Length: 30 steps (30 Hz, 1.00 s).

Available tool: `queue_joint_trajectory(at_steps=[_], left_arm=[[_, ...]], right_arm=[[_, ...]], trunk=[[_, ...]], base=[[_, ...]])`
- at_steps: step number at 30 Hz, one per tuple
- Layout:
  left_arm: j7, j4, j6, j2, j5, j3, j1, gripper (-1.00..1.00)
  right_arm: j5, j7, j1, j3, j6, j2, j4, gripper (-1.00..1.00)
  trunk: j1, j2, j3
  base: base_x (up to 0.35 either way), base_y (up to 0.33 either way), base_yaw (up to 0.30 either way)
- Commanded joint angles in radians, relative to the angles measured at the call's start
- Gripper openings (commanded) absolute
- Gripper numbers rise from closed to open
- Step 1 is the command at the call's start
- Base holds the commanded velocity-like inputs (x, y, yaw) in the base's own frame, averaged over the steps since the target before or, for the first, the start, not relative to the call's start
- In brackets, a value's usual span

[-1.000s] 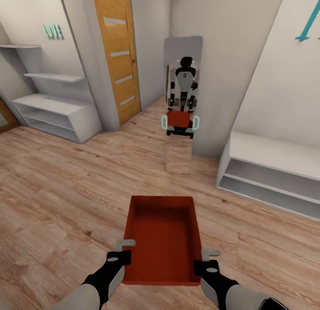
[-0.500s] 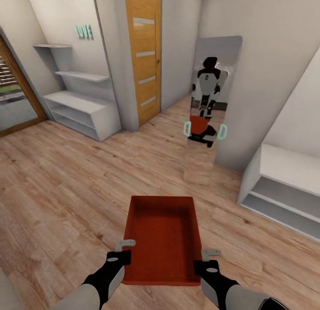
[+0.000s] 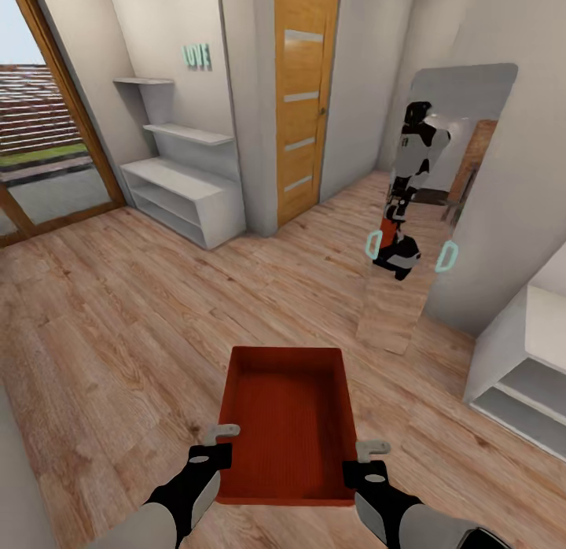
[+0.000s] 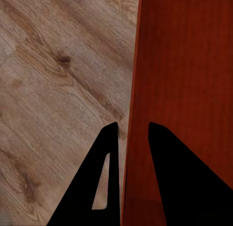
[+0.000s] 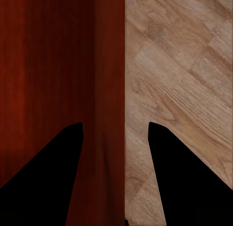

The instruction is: Move the two storage containers from the living room to the garage. In the garage, place one container on the floor and stack the other container on top of it (either order is fine).

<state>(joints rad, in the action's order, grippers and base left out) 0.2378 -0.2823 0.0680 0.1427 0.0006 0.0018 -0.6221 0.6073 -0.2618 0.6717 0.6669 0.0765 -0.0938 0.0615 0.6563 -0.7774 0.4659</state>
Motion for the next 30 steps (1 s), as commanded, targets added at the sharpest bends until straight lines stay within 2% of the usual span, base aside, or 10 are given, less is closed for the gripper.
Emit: queue_joint_trajectory(at_steps=[1, 30], left_arm=[[0.006, -0.052, 0.007, 0.000, -0.016, 0.021, -0.001, -1.00], [0.006, -0.052, 0.007, 0.000, -0.016, 0.021, -0.001, -1.00]], right_arm=[[0.020, -0.002, 0.000, -0.003, 0.005, 0.001, -0.029, -1.00], [0.020, -0.001, 0.000, -0.003, 0.005, 0.001, -0.029, -1.00]], trunk=[[0.001, -0.001, 0.001], [0.001, -0.001, 0.001]], base=[[0.322, 0.000, 0.074], [0.322, 0.000, 0.004]])
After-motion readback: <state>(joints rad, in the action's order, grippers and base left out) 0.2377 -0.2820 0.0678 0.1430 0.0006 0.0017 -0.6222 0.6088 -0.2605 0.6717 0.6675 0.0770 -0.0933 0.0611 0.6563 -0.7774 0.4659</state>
